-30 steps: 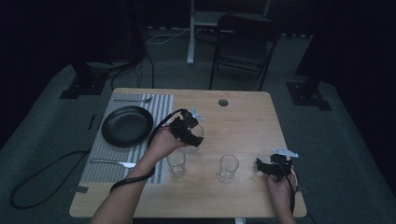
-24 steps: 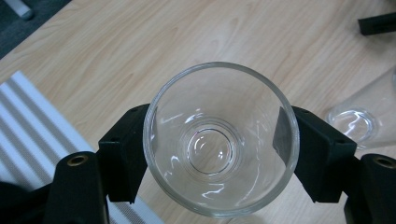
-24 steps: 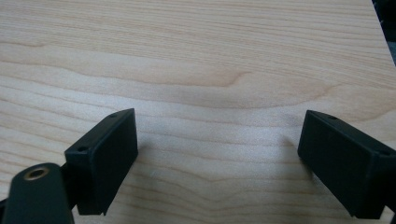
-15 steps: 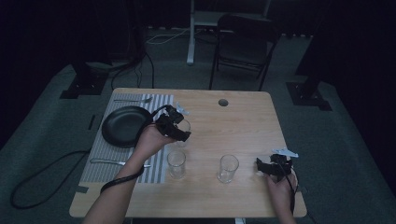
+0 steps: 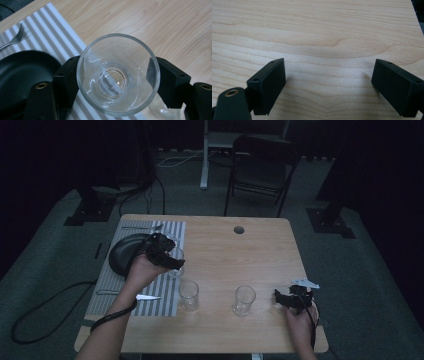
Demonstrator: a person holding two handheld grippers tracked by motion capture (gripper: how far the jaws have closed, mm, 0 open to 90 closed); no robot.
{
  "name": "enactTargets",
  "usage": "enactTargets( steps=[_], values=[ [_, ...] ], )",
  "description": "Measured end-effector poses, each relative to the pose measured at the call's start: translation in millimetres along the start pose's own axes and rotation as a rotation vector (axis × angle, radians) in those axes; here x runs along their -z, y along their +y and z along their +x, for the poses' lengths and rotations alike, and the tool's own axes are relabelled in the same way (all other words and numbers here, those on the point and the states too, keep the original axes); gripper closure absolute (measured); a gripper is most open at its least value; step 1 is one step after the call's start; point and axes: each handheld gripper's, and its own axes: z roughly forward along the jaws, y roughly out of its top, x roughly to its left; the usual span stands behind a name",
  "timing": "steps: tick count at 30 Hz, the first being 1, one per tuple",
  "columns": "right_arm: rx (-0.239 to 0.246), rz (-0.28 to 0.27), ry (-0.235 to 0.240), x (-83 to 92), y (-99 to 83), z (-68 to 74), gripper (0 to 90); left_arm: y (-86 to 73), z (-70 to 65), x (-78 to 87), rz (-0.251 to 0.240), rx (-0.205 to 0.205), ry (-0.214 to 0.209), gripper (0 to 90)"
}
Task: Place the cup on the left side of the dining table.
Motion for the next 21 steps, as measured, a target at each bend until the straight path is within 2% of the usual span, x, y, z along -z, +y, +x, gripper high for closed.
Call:
enactTargets(
  steps=[8,12,21],
  values=[
    [0.0,0.0,0.0,0.0,0.0,0.0,11.6,-19.0,15.6,3.4,0.019,0.042,0.023,28.8],
    [0.0,0.0,0.0,0.0,0.0,0.0,11.6,-28.5,22.5,1.3,0.023,0.076,0.025,28.8],
    [0.0,0.0,0.0,0.0,0.0,0.0,11.6,-49.6,32.9,-4.7,0.048,0.104,0.024,28.8]
  ],
)
